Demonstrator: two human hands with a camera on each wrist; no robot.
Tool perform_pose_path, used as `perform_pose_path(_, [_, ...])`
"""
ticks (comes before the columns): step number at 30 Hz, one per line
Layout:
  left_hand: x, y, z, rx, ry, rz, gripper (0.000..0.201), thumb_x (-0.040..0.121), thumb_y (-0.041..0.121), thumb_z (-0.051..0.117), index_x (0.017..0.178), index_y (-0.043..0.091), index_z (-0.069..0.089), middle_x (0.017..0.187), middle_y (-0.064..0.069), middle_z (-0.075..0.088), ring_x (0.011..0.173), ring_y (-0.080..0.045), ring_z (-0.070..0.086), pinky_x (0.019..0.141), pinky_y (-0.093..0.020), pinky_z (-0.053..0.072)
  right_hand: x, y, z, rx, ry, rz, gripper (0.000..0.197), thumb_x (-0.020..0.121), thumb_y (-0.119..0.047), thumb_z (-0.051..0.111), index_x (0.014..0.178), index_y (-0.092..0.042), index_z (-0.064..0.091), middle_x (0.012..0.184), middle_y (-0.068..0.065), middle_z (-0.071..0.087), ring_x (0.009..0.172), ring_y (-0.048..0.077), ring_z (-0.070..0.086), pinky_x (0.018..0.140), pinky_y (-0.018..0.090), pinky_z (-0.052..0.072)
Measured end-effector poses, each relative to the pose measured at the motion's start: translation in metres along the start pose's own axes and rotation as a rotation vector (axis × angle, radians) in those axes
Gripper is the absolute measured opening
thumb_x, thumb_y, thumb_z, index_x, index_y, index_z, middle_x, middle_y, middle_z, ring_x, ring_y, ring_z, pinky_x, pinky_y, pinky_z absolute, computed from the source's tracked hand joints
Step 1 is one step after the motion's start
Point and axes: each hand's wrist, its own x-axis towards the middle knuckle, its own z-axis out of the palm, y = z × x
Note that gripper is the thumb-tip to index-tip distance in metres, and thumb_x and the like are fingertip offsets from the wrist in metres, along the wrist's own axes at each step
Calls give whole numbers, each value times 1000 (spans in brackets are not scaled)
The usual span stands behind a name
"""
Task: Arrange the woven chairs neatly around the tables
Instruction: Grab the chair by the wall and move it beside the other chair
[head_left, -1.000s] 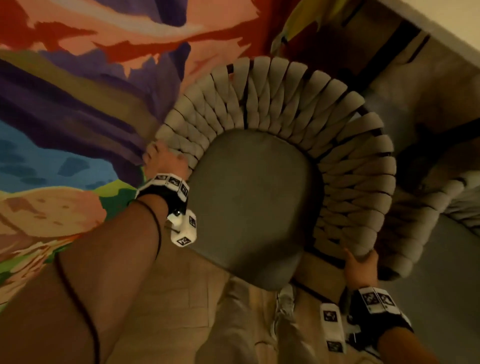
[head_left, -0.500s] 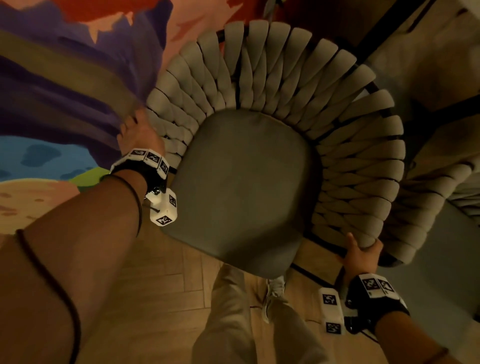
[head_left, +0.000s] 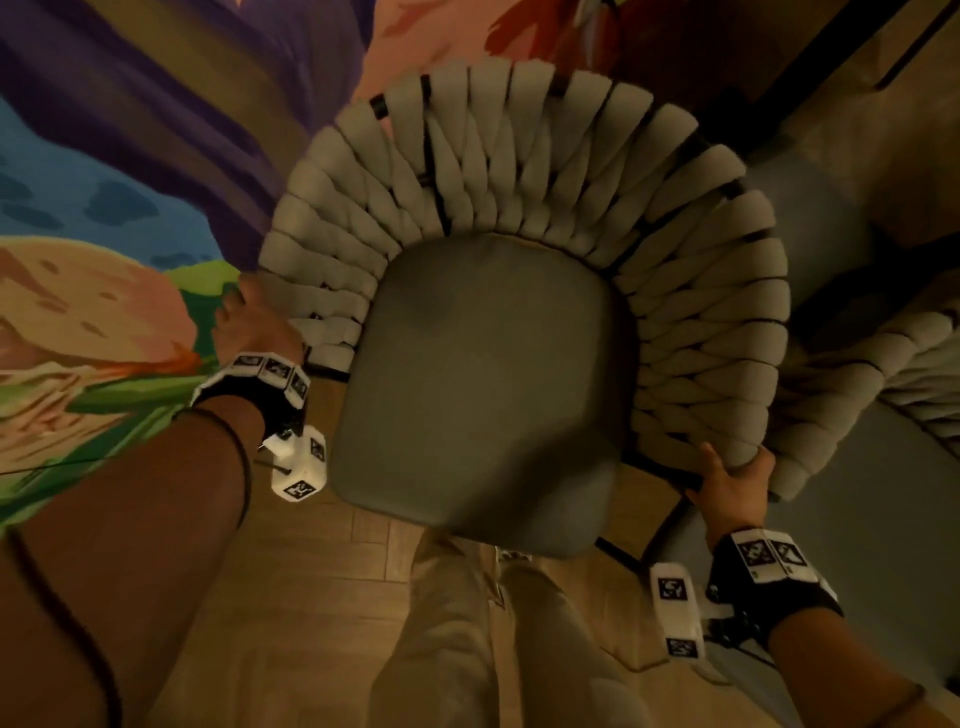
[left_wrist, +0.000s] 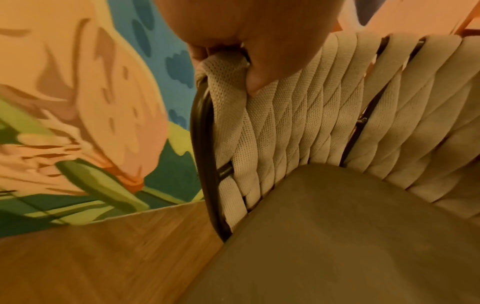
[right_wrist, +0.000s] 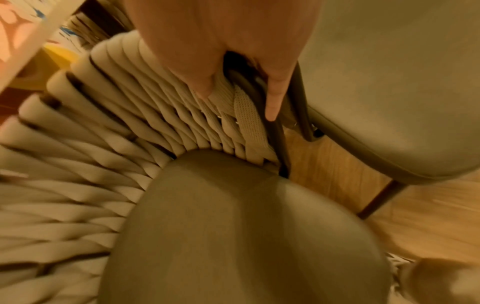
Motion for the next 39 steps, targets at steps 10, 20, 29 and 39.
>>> perform_pose_path(10, [-79, -100, 12, 9, -76, -247, 67, 91, 11, 54, 147, -5, 19, 149, -27, 31, 136, -44, 32, 112, -51, 31, -5, -31, 24, -155, -91, -155, 63, 79, -51, 60, 134, -37, 32, 134, 13, 54, 115, 40, 58, 91, 60, 51])
perform_pose_path(20, [-138, -215, 25, -168, -169, -627, 75, 89, 20, 62, 147, -1, 19, 153, -24, 28, 140, -42, 28, 115, -53, 27, -28, -109, 95, -316, -485, -377, 61, 87, -43, 60, 142, -28, 36, 138, 8, 52, 116, 31, 58, 95, 54, 52])
perform_pose_path(29, [-127, -268, -18, -477, -301, -564, 54, 89, 35, 64, 135, 9, 51, 134, -22, 56, 118, -42, 55, 97, -47, 44, -206, -64, 157, -28, -567, -686, 82, 83, -31, 73, 150, -32, 26, 147, -12, 36, 132, 14, 45, 108, 43, 43])
perform_pose_path(39, [-74, -291, -12, -553, -188, -416, 63, 92, 36, 57, 144, 10, 33, 142, -18, 48, 125, -40, 51, 102, -47, 43, -442, 72, 299, -680, -1248, -758, 94, 84, -37, 72, 156, -20, 14, 156, 8, 29, 141, 27, 32, 116, 42, 30])
